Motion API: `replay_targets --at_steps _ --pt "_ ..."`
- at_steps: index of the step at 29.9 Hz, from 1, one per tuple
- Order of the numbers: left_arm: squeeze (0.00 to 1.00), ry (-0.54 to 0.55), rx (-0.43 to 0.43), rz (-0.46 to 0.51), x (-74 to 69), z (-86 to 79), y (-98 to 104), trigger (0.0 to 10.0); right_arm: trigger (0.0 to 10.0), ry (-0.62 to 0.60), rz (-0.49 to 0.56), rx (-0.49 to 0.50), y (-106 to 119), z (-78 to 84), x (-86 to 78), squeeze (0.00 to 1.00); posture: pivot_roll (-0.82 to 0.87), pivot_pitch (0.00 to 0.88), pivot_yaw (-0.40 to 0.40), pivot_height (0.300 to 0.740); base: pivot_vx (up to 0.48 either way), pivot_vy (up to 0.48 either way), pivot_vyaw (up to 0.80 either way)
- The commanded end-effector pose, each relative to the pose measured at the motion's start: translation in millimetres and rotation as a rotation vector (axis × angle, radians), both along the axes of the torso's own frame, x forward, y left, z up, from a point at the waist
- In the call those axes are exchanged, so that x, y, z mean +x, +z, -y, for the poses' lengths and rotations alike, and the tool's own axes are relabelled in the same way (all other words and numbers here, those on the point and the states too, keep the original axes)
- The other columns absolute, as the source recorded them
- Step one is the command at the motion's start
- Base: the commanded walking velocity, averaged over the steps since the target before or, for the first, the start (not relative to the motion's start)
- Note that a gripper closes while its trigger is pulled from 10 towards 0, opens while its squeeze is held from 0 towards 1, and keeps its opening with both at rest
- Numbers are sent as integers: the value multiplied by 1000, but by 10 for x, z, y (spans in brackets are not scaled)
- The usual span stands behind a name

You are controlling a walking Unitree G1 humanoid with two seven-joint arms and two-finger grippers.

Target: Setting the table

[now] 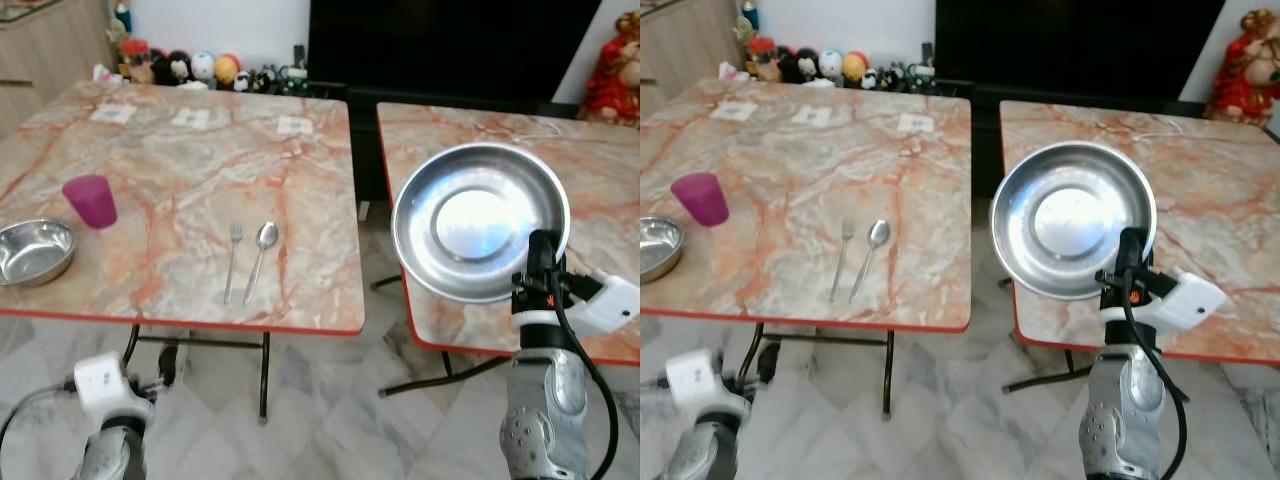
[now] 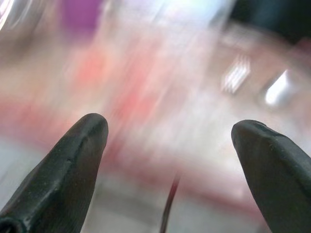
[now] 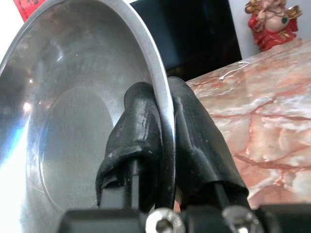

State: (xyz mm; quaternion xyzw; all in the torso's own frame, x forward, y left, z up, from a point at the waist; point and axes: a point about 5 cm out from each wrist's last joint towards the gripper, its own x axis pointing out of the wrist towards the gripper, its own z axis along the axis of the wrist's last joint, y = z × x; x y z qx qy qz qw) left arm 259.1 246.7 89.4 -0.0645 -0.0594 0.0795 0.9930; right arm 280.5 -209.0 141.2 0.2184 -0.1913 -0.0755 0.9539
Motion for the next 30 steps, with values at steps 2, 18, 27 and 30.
replay_targets --at_steps 2,18,27,30 --pt "0 -86 29 78 83 166 232 10000 10000 -1 32 -13 94 23 21 0 49 29 -101 740 0 0 0" --pt "0 501 374 -20 -990 -1105 407 10000 10000 -7 -6 -9 -4 64 -9 0 109 51 -89 740 0 0 0" --pt "0 624 84 -517 -1413 -1245 -670 10000 10000 -26 -19 2 -49 82 -19 0 109 45 -79 740 0 0 0" --pt "0 452 71 -628 -1303 -1060 -910 10000 10000 -32 -13 6 -26 98 -5 0 106 43 -74 740 0 0 0"
